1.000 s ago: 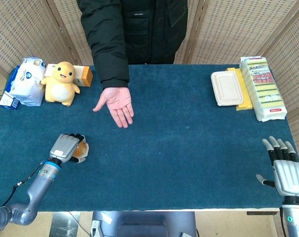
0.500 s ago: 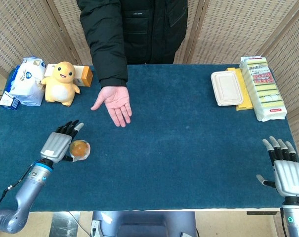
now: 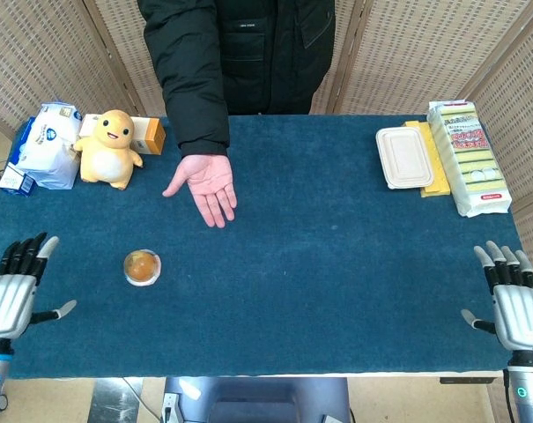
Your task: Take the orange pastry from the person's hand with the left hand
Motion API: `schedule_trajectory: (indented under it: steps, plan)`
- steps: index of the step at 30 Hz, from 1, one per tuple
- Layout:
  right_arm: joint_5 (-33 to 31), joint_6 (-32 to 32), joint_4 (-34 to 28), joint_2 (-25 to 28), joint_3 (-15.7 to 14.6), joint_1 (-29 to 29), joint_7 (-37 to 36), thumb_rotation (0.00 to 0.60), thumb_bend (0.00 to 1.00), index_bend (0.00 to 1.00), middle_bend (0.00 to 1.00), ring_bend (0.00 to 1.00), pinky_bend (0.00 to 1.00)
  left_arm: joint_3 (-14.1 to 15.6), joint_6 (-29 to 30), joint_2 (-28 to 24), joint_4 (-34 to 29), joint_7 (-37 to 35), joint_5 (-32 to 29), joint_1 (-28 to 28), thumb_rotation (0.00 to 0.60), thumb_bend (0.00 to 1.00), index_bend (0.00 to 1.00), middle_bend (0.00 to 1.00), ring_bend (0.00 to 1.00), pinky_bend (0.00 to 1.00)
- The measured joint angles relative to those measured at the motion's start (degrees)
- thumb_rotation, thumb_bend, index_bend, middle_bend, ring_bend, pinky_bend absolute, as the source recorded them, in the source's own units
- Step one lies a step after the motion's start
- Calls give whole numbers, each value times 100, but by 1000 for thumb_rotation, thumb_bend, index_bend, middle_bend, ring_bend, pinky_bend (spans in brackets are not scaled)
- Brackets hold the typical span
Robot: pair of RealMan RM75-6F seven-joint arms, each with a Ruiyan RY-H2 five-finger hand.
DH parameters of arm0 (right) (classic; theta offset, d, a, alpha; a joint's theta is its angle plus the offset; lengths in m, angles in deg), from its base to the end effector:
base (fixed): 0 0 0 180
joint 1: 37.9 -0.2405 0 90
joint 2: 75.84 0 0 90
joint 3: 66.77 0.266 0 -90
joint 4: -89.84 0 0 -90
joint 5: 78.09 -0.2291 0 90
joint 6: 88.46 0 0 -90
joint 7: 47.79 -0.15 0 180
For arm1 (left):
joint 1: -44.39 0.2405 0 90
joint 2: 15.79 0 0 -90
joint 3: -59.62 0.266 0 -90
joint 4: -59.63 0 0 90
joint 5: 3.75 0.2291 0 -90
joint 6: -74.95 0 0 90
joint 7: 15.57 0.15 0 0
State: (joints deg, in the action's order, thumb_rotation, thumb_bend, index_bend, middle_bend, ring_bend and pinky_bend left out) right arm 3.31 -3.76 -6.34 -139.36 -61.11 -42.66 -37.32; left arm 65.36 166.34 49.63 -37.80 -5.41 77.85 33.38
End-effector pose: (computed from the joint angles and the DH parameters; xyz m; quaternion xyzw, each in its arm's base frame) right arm -0.3210 -0.1983 0.1531 0.5874 -0.3588 0.3495 0.6357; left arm -0.3050 0.1866 0.1297 -0.6164 -0.3633 -0.3653 0.5955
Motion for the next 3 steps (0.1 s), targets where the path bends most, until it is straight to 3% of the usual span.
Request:
schedule_trajectory:
  steps: [3]
  plan:
    - [-3,35,-6,10,11,16,-26,600,43,101,33,0,0,87,374,-14,16,-45,320,293,600,8,0,0,0,0]
